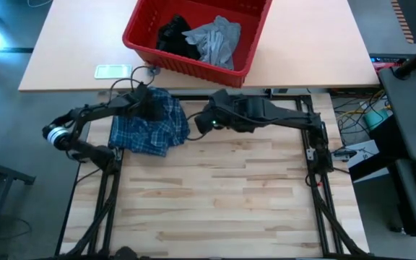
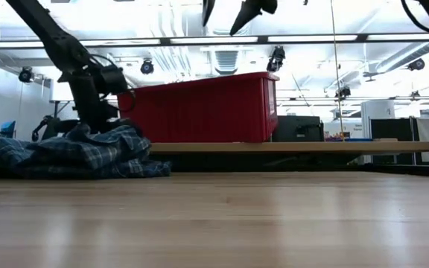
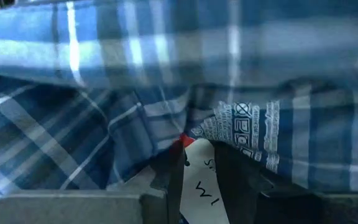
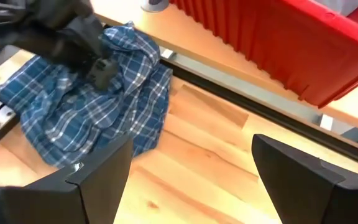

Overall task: Fold Laundry from Bin
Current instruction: Stack the blue patterned long sleeve shirt on top of the blue patterned pants, then adjust the red bin

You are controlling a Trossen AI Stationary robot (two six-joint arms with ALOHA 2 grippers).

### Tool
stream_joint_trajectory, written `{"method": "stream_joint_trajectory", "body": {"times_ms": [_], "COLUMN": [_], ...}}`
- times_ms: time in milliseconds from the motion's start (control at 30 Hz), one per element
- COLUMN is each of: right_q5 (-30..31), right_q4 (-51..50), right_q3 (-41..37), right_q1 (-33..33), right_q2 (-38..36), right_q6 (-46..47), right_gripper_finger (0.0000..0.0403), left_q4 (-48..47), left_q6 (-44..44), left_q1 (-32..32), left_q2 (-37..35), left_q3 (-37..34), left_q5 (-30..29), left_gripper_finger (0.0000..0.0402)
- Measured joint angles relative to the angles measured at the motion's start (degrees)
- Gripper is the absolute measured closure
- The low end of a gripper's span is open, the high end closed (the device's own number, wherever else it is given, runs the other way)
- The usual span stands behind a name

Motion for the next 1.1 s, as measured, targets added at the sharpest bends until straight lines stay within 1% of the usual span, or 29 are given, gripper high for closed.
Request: {"method": "stream_joint_trajectory", "body": {"times_ms": [100,200,300,400,500,667,867,933,1033,1100], "right_q5": [-0.02,0.00,-0.05,-0.13,-0.62,-1.65,-1.62,-1.62,-1.57,-1.43], "right_q4": [-0.51,-0.68,-2.46,-6.90,-11.43,-14.05,-14.73,-15.51,-16.97,-16.90], "right_q3": [-0.03,-0.07,-0.07,-0.07,-0.07,-0.07,-0.07,-0.07,-0.07,-0.07], "right_q1": [1.14,2.38,3.65,4.35,4.79,5.46,5.37,5.47,5.64,5.87], "right_q2": [0.00,0.00,-0.09,-0.17,-0.22,-0.22,-0.85,-1.30,-2.69,-3.89], "right_q6": [0.93,1.02,1.49,3.33,4.96,5.42,2.32,0.91,-1.71,-4.24], "right_gripper_finger": [0.0080,0.0080,0.0080,0.0080,0.0080,0.0080,0.0080,0.0081,0.0081,0.0081], "left_q4": [0.41,0.40,0.18,-1.23,-8.39,-22.73,-32.61,-34.21,-32.78,-28.86], "left_q6": [-1.06,-1.24,-1.27,-1.20,0.52,5.08,5.31,4.24,1.16,-0.73], "left_q1": [0.41,0.63,0.66,0.67,0.67,-0.25,-2.22,-2.51,-3.09,-4.01], "left_q2": [2.45,4.03,3.05,-0.01,-3.72,-12.22,-23.23,-25.74,-27.87,-28.05], "left_q3": [1.71,3.00,3.23,3.29,4.46,9.78,18.45,21.45,25.29,27.44], "left_q5": [-1.31,-1.39,0.12,2.36,4.46,4.62,5.01,6.73,11.65,14.39], "left_gripper_finger": [0.0325,0.0325,0.0325,0.0325,0.0325,0.0316,0.0272,0.0251,0.0213,0.0186]}}
